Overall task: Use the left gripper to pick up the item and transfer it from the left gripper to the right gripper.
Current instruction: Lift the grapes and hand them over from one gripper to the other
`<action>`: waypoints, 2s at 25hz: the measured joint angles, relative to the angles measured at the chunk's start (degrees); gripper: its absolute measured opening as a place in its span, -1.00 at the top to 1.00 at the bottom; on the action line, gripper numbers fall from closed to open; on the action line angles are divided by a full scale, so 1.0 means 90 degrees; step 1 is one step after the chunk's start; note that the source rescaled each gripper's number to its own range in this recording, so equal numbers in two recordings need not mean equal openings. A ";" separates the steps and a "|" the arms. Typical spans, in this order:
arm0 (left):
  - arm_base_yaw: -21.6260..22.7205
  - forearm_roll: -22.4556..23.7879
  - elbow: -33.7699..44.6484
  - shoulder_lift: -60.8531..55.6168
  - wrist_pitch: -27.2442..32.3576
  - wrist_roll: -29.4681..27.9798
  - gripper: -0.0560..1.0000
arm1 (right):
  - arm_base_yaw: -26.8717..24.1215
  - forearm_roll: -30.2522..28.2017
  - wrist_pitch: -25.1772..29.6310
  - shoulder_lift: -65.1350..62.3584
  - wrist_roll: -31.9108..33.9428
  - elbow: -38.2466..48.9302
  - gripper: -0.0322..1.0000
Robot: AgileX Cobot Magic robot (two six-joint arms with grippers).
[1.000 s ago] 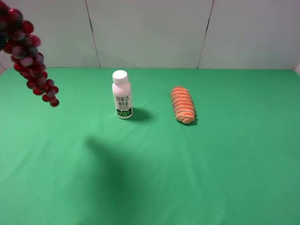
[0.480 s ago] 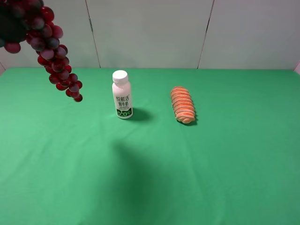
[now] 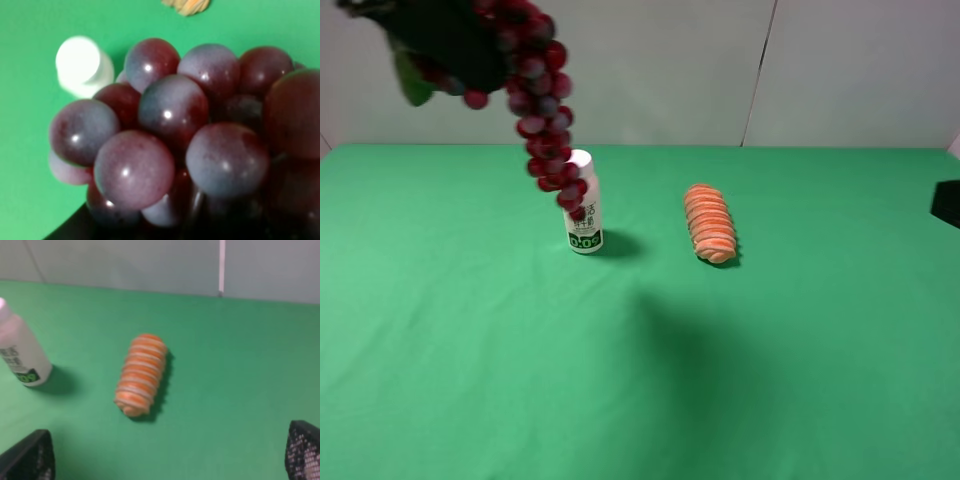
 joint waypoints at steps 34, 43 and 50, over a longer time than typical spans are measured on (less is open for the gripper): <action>-0.1769 0.0161 -0.1740 0.1663 -0.1465 0.1106 0.81 | 0.1263 0.5596 -0.1204 0.3552 -0.7160 0.0000 -1.00; -0.1769 0.0049 -0.1740 0.1665 -0.1490 0.1100 0.84 | 0.1868 0.7509 -0.1696 0.5000 -0.8894 0.0000 -1.00; -0.1769 0.0044 -0.1740 0.1665 -0.1492 0.1100 0.85 | 0.1873 0.8127 -0.1436 0.5742 -0.9750 -0.0473 -1.00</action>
